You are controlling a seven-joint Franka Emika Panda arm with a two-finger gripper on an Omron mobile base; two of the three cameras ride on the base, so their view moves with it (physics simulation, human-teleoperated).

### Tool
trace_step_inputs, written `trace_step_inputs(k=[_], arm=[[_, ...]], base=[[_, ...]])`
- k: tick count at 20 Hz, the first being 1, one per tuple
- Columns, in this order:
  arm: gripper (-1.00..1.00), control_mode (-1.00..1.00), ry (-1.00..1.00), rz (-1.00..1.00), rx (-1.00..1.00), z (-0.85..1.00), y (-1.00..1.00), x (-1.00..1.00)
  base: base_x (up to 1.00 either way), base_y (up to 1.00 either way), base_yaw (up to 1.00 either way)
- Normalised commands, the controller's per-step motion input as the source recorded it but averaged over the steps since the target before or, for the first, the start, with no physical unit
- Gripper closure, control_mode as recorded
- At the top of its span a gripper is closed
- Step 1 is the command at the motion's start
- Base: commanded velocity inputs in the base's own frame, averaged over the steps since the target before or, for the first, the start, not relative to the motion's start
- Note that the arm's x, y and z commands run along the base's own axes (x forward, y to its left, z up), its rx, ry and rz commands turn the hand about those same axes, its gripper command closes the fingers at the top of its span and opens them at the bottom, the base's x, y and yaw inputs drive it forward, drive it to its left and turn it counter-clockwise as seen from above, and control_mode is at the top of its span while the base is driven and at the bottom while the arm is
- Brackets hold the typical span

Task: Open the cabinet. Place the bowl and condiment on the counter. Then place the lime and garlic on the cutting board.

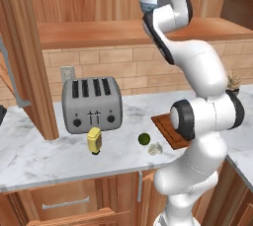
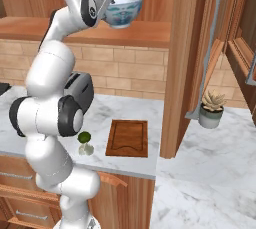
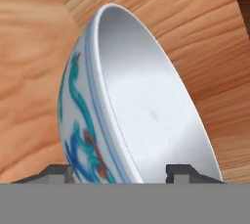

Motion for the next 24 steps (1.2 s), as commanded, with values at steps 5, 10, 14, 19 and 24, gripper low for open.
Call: trace_step_inputs(k=[5,10,14,19,24], arm=[[1.0,-1.0,-0.01,0.0,0.0,0.03,0.26,-1.0],[1.0,-1.0,-0.01,0.0,0.0,0.06,0.33,-1.0],[1.0,-1.0,-0.04,0.0,0.0,0.03,0.38,-1.0],[1.0,-1.0,0.0,0.0,0.04,0.12,0.4,-1.0],[1.0,-1.0,0.0,0.05,0.09,0.07,0.43,-1.0]], base=[[0.0,0.0,0.0],[0.0,0.0,0.0],[0.0,0.0,0.0],[0.0,0.0,0.0],[0.0,0.0,0.0]])
